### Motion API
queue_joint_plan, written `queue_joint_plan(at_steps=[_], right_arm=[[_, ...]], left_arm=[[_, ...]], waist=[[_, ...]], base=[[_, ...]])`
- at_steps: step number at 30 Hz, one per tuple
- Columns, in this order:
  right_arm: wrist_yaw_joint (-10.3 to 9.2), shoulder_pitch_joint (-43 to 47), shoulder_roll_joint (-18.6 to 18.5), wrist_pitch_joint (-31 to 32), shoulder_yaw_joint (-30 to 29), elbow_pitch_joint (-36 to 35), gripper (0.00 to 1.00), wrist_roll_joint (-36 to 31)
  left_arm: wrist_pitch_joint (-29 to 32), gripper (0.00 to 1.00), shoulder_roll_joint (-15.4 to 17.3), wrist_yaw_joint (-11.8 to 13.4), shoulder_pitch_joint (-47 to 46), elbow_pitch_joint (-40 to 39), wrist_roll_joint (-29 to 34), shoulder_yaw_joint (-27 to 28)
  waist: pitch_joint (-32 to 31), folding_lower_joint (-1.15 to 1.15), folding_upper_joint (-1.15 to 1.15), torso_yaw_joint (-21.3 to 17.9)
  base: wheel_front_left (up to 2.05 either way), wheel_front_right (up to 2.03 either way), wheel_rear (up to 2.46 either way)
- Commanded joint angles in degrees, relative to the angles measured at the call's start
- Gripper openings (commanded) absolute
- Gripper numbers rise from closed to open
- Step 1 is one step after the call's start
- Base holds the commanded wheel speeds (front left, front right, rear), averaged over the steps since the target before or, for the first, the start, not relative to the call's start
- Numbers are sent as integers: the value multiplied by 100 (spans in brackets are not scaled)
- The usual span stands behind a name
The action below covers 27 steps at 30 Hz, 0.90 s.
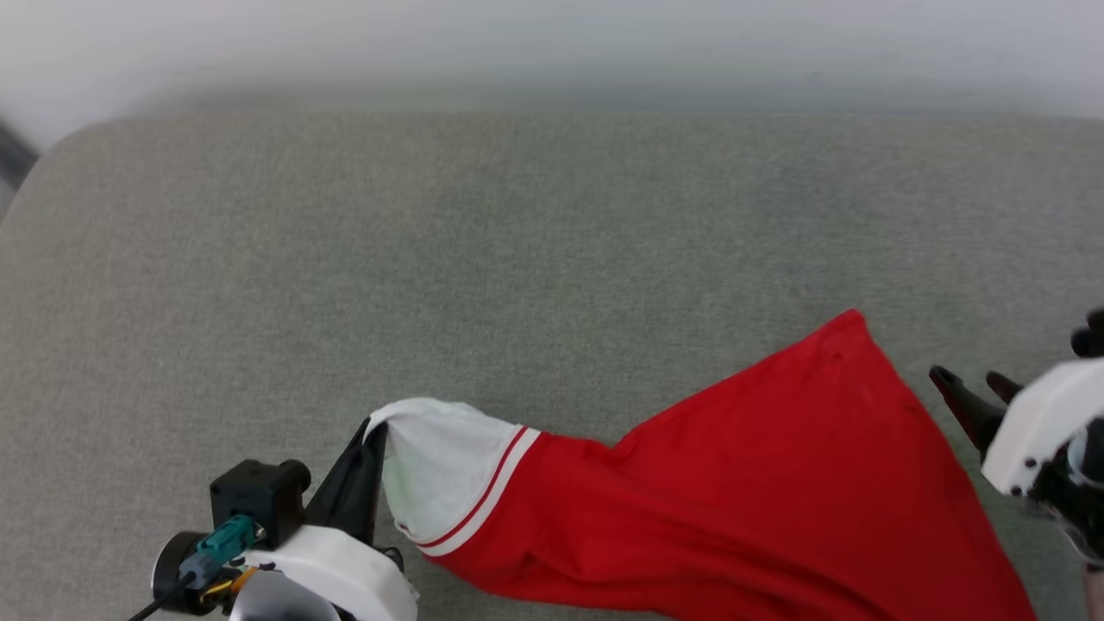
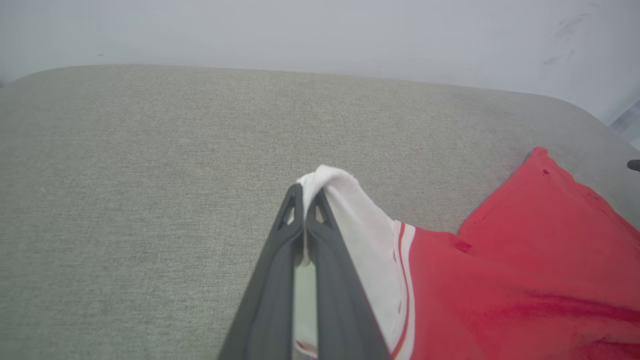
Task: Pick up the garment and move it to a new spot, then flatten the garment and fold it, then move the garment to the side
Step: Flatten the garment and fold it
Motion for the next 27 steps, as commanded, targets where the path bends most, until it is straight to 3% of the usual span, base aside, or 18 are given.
queue_joint_plan(at_steps=[1,10,16,17,18,19,20,27], right_arm=[[-2,-344,-62,230,123,188,100,1],[-2,-1597,-221,1287,590,1224,100,-182],[-3,-1690,-73,1912,761,2023,100,-201],[-3,-1662,-31,2048,793,2119,84,-221],[-3,-1648,18,2156,815,2180,40,-212],[-2,-1651,69,2241,816,2222,4,-176],[-2,-1668,94,2294,824,2238,0,-150],[-1,-1956,-78,1835,978,1803,0,-197]], left_arm=[[-32,0,-35,-37,-152,-36,28,-12],[-112,0,-209,-267,-623,214,58,-140],[-209,0,-328,-317,-705,361,12,-183],[-231,0,-346,-318,-708,378,2,-174],[-247,0,-357,-318,-709,396,-8,-173],[-257,0,-373,-314,-706,413,-25,-166],[-269,0,-387,-313,-701,430,-40,-162],[-308,0,-420,-384,-701,561,-202,-82]], waist=[[286,-1,0,213],[748,-1,0,544],[833,-1,0,619],[837,-1,0,624],[843,-1,0,627],[847,-1,0,627],[850,-1,0,629],[679,-1,0,560]], base=[[0,0,0],[0,0,0],[0,0,0],[0,0,0],[0,0,0],[0,0,0],[0,0,0],[0,0,0]])
